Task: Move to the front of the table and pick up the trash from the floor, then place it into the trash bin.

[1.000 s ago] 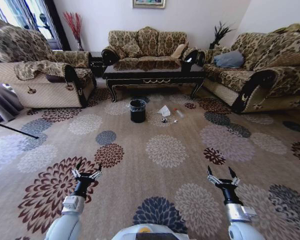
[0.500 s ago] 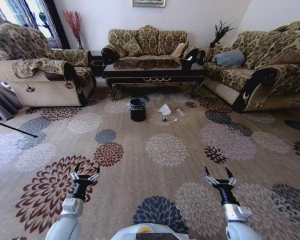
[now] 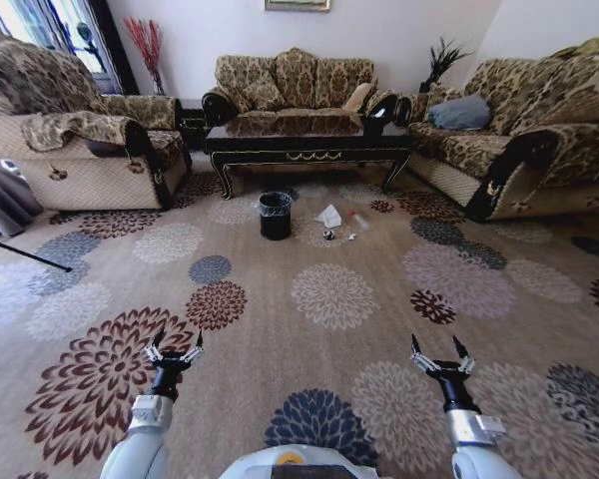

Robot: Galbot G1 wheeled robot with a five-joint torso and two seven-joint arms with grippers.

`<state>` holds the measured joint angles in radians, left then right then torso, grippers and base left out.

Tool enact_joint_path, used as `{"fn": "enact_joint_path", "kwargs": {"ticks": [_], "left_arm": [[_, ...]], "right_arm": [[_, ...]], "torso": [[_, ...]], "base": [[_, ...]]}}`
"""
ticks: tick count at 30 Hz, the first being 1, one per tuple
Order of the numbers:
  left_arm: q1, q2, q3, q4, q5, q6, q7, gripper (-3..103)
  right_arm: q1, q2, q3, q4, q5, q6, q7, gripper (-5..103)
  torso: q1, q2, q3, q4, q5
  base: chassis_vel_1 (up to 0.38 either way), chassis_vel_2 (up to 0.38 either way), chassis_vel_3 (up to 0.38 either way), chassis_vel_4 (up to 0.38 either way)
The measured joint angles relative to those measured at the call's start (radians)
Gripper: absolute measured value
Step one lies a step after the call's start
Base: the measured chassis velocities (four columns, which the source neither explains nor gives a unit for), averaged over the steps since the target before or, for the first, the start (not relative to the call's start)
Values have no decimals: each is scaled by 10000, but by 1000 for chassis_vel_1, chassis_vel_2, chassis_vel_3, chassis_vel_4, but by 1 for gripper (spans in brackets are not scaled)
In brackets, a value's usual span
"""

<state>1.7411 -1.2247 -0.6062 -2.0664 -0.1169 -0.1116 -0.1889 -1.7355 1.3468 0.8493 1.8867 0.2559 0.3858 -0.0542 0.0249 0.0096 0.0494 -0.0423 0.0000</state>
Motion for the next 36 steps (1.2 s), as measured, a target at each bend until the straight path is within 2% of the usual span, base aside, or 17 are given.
{"fn": "enact_joint_path", "kwargs": {"ticks": [5,12,17,27,36], "left_arm": [[-31,10,12,20,-16,13,-11,100],[-9,10,10,21,-15,13,-18,100],[-24,-18,118,107,-6,-673,-205,100],[139,28,43,242,-909,-975,255,100],[395,-66,3,97,-1214,-971,302,100]], "right_arm": [[16,5,6,-2,13,28,3,100],[20,3,10,-4,43,46,10,100],[25,-2,32,-23,93,112,-128,100],[-61,25,-41,-92,99,364,-300,100],[-190,159,-128,-11,-67,410,-362,100]], "torso": [[-1,-100,-163,0,0],[-16,-100,-186,0,0],[-18,-100,-170,0,0],[-18,-100,-134,0,0],[-16,-100,-115,1,-1]], "base": [[0,0,0,0],[0,0,0,0],[0,0,0,0],[0,0,0,0],[-35,36,33,-27]]}}
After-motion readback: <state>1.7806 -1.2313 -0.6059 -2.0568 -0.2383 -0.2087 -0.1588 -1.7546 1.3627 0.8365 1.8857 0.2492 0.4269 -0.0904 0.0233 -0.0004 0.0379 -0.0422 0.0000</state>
